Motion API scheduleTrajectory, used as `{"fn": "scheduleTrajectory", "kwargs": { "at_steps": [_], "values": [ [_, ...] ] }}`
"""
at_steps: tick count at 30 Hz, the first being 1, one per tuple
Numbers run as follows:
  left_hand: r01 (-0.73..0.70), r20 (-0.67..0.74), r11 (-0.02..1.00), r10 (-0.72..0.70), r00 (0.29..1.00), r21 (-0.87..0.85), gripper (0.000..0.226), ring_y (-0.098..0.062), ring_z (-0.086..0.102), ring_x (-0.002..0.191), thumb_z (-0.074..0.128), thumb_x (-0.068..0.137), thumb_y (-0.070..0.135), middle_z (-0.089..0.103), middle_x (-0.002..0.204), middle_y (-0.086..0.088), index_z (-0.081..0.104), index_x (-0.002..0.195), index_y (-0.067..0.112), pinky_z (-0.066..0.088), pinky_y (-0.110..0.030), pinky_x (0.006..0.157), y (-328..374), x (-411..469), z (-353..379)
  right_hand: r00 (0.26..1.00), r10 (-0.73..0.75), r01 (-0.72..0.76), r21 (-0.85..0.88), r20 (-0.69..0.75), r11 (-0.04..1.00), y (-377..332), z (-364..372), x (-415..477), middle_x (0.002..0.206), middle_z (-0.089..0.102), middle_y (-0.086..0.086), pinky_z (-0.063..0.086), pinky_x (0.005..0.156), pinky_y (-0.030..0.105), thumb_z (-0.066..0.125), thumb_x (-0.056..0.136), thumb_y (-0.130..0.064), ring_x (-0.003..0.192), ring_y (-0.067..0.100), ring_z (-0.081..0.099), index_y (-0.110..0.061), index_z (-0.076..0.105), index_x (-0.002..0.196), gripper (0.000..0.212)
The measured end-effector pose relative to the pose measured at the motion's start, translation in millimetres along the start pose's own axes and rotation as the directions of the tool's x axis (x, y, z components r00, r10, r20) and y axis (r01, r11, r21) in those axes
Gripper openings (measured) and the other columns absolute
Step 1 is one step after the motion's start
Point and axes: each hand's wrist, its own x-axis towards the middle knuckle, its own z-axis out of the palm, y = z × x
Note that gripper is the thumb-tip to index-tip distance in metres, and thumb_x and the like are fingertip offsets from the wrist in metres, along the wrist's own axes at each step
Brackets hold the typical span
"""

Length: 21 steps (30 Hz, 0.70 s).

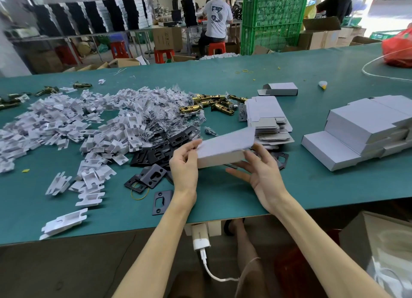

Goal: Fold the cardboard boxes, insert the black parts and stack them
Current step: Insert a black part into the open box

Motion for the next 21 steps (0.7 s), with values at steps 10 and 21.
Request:
{"fn": "scheduleTrajectory", "kwargs": {
  "at_steps": [10,21],
  "values": [
    [-0.043,0.267,0.994,0.014,0.964,0.104,0.03,-0.014,0.064,0.078,0.051,0.099,0.0,0.075,0.09,-0.004,0.076,0.091,0.012,0.05,-0.026,0.061,-1,-3,5,0.987,-0.034,0.081,-0.305,0.156,0.949,7,-3,3,0.113,0.072,0.003,0.051,0.067,0.028,0.083,0.079,-0.035,0.082,0.017,0.068,-0.023,0.069,0.121,0.046],
    [-0.069,0.52,0.996,0.03,0.853,0.056,0.043,-0.016,0.072,0.109,0.075,0.088,0.035,0.076,0.117,-0.003,0.064,0.122,0.012,0.056,-0.027,0.09,4,0,-4,0.995,-0.078,0.033,-0.504,-0.068,0.863,11,4,6,0.083,0.064,0.003,0.046,0.047,0.028,0.08,0.087,-0.028,0.055,0.018,0.057,-0.012,0.063,0.111,0.034]
  ]
}}
